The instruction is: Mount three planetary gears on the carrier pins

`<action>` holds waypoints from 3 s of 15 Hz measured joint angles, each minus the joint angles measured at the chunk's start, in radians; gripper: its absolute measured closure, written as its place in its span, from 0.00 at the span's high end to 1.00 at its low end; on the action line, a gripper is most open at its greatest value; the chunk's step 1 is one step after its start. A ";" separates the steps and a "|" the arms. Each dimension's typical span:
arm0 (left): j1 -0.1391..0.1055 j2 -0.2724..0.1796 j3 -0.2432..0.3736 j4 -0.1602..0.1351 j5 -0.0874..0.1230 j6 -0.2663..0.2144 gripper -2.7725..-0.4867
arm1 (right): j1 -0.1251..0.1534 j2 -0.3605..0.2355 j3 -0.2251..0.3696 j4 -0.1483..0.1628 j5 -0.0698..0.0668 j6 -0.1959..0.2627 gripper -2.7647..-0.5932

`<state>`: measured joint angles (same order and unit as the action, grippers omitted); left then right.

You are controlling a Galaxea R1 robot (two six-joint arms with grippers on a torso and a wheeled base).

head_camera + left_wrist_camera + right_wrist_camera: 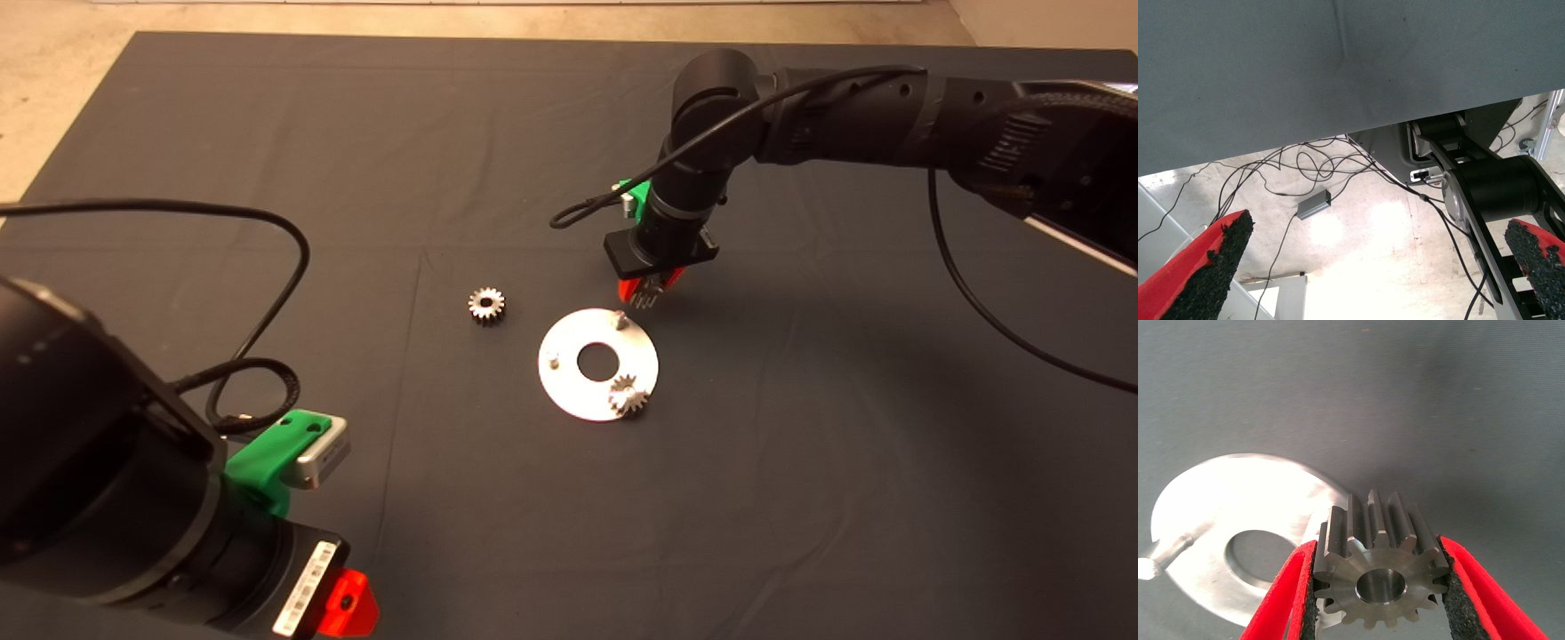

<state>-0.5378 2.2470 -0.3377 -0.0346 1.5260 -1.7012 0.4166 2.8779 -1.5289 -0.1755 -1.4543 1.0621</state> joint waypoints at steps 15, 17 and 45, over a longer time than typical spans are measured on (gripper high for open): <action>0.000 0.000 0.000 0.000 0.000 0.000 0.99 | 0.002 0.042 -0.007 0.025 -0.065 -0.002 0.22; 0.000 0.000 0.000 0.000 0.000 0.000 0.99 | 0.002 0.046 -0.007 0.025 -0.070 -0.003 0.22; 0.000 0.000 0.000 -0.006 0.000 0.000 0.99 | 0.002 0.079 -0.006 -0.019 -0.072 -0.007 0.22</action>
<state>-0.5379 2.2469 -0.3377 -0.0409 1.5260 -1.7015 0.4185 2.9566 -1.5347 -0.1947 -1.5266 1.0549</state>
